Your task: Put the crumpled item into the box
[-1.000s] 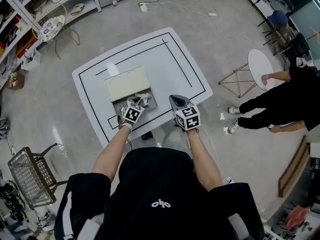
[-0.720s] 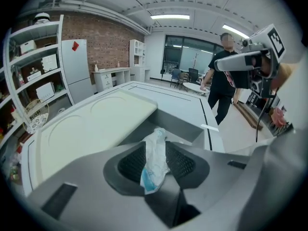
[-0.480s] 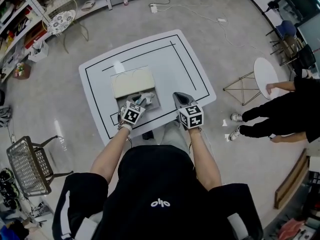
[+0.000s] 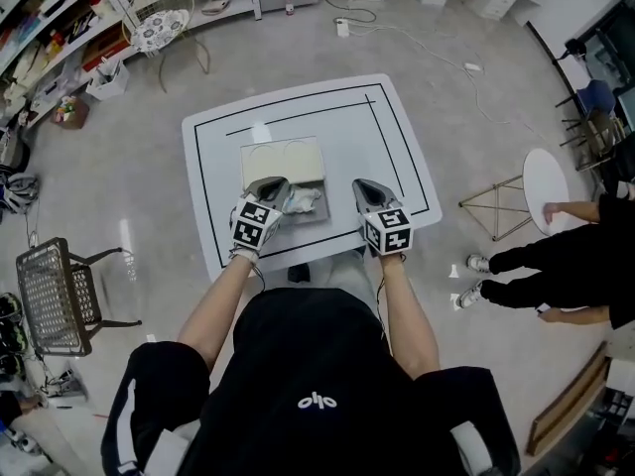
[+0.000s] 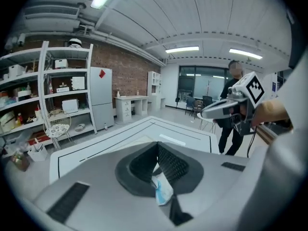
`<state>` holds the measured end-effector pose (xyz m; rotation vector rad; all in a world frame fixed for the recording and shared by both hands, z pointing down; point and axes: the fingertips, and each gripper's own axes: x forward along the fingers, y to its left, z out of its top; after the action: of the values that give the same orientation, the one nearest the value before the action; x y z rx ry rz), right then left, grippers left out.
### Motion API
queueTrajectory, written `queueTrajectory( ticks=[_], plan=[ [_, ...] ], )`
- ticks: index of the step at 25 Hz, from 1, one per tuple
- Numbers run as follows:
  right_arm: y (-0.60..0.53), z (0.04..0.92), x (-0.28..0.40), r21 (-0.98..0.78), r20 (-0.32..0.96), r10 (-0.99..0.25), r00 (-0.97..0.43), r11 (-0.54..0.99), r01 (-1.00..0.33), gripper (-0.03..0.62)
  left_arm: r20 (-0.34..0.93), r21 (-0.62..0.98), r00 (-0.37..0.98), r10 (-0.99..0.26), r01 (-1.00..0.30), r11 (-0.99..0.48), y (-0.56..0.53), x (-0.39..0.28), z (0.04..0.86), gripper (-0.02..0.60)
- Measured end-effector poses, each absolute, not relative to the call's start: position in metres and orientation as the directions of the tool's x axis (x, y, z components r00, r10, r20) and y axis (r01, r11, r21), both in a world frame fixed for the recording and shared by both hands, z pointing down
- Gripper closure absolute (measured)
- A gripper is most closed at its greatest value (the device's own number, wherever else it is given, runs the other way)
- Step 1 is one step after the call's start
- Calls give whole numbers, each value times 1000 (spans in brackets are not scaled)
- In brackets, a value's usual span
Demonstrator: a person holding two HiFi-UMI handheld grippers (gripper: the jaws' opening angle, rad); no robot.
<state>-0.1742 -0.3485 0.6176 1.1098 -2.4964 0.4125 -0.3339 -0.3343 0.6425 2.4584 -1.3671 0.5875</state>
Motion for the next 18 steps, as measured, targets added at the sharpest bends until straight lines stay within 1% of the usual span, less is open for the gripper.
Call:
queueTrajectory(
  ticks=[4, 10, 18],
  plan=[
    [-355, 603, -182, -105, 418, -638, -647, 674, -732, 585, 381, 42, 454, -805, -879, -476, -330, -353, 601, 574],
    [-363, 585, -194, -109, 374, -630, -680, 698, -707, 585, 265, 35, 378, -887, -923, -383, -323, -396, 549, 575],
    [-369, 567, -214, -112, 337, -603, -724, 737, -666, 585, 206, 17, 276, -939, -960, -278, -305, -436, 522, 575]
  ],
)
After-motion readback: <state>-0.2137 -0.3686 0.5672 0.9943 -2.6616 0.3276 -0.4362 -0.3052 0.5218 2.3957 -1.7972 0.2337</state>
